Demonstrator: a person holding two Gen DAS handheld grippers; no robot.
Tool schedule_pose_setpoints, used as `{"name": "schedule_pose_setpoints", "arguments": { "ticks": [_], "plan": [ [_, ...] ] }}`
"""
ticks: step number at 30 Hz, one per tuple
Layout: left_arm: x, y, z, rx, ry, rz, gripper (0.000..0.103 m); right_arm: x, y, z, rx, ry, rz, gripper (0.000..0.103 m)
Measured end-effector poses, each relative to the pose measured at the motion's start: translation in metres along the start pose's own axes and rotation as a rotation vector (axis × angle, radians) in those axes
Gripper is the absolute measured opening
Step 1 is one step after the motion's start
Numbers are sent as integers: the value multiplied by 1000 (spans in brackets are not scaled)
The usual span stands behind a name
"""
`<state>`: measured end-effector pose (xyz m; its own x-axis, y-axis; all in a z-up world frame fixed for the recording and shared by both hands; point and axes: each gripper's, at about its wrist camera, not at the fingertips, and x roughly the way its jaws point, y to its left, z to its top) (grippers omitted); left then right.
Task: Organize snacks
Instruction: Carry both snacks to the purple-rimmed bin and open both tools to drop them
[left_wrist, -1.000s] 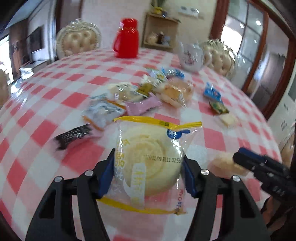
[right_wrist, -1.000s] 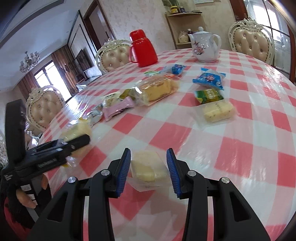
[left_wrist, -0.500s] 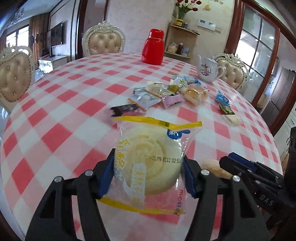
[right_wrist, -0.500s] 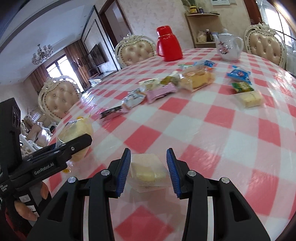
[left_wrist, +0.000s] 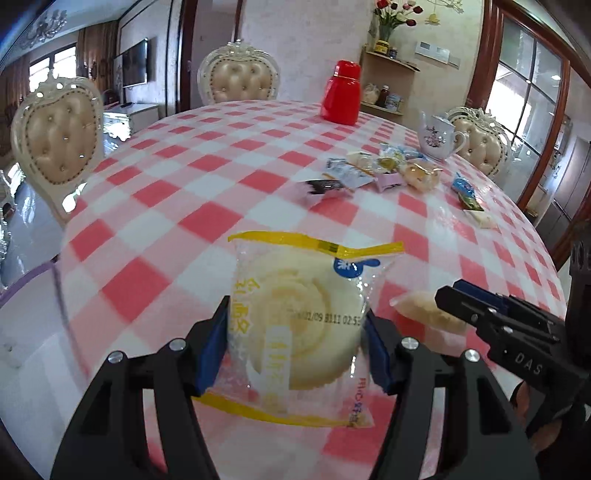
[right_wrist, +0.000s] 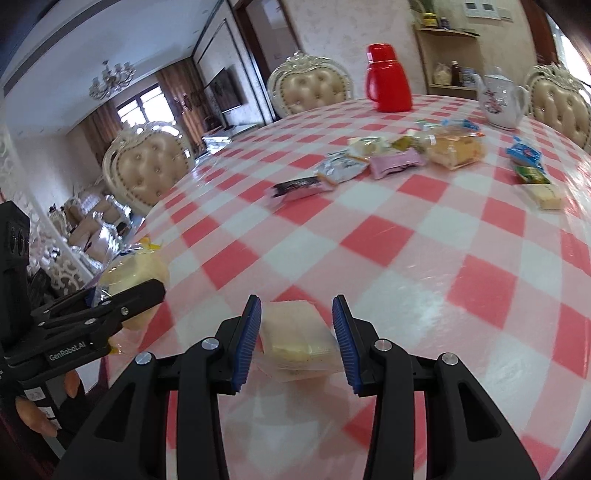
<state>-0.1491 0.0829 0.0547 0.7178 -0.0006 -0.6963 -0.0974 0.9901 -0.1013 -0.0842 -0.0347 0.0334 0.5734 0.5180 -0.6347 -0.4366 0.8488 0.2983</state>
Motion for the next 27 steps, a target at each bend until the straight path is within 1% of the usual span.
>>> {"name": "schedule_pose_setpoints", "arguments": {
  "ticks": [6,12,15,21,22,23,25,27],
  "plan": [
    [-26,40,-14,-28,-18,38,64,7,43,-6,-68,22,41,40],
    [-44,74,-18,-62,-20,58,64,12,90,-8,-144,35,88,40],
    [-55,92,-22,-80,-12,71,64,15,118,-11,-190,43,122,40],
    [-77,129,-29,-104,-20,129,64,17,182,-20,-308,66,199,40],
    [-80,137,-30,-115,-22,143,64,18,196,-23,-332,73,222,35],
    [-81,145,-30,-125,-23,155,64,18,203,-24,-343,78,239,33],
    [-84,163,-30,-156,-23,183,64,21,222,-29,-371,97,279,33],
    [-88,178,-31,-177,-25,204,64,23,237,-33,-403,99,293,30]
  ]
}}
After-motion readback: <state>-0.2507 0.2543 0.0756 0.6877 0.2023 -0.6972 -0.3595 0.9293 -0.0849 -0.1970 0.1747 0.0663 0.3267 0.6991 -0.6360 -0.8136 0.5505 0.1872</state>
